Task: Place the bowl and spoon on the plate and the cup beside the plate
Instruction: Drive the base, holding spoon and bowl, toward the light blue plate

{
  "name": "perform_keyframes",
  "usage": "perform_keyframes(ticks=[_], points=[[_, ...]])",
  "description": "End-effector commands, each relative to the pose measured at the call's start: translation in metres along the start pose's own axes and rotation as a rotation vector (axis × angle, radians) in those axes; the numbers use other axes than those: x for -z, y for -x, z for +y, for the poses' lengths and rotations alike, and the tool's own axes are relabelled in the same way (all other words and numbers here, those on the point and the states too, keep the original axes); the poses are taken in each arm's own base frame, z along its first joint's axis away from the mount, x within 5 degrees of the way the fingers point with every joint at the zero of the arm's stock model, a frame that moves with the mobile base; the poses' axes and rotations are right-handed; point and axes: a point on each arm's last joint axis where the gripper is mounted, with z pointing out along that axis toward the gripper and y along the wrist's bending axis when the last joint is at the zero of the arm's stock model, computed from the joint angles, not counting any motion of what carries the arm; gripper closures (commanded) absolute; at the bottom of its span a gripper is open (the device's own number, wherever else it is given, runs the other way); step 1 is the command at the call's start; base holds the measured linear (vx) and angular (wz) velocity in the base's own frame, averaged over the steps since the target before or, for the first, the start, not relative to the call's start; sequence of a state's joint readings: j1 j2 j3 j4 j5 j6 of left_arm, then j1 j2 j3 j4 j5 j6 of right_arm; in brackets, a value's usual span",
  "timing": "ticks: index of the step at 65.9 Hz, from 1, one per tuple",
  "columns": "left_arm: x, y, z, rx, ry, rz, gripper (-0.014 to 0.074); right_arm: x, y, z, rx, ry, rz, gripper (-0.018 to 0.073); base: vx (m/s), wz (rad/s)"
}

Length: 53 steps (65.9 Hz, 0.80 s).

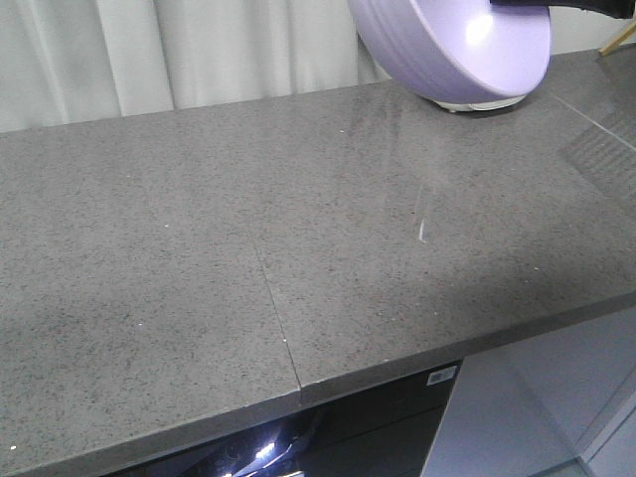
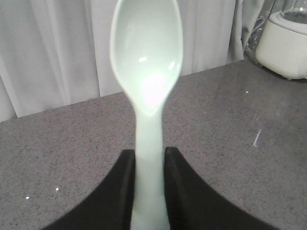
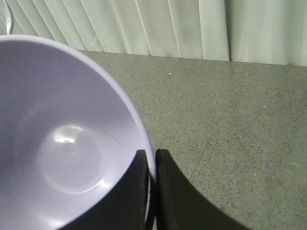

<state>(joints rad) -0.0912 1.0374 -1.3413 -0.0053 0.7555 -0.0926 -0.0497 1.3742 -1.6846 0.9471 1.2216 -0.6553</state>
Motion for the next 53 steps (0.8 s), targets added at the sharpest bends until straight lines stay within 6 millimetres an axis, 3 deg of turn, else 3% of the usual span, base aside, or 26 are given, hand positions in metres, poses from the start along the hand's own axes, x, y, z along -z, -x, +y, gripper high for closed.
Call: perform_keyframes(ticks=[1, 53], points=[[0.0083, 0.0119, -0.0017, 0.006, -0.015, -0.096, 0.0603, 0.0140, 0.0126, 0.0166, 0.029, 0.013, -0.104, 0.0561, -0.02, -0.17], [0.0083, 0.0120, -0.0017, 0.006, -0.015, -0.097, 0.0602, 0.0140, 0.0127, 0.0166, 0.029, 0.012, -0.105, 0.0561, -0.02, -0.13]])
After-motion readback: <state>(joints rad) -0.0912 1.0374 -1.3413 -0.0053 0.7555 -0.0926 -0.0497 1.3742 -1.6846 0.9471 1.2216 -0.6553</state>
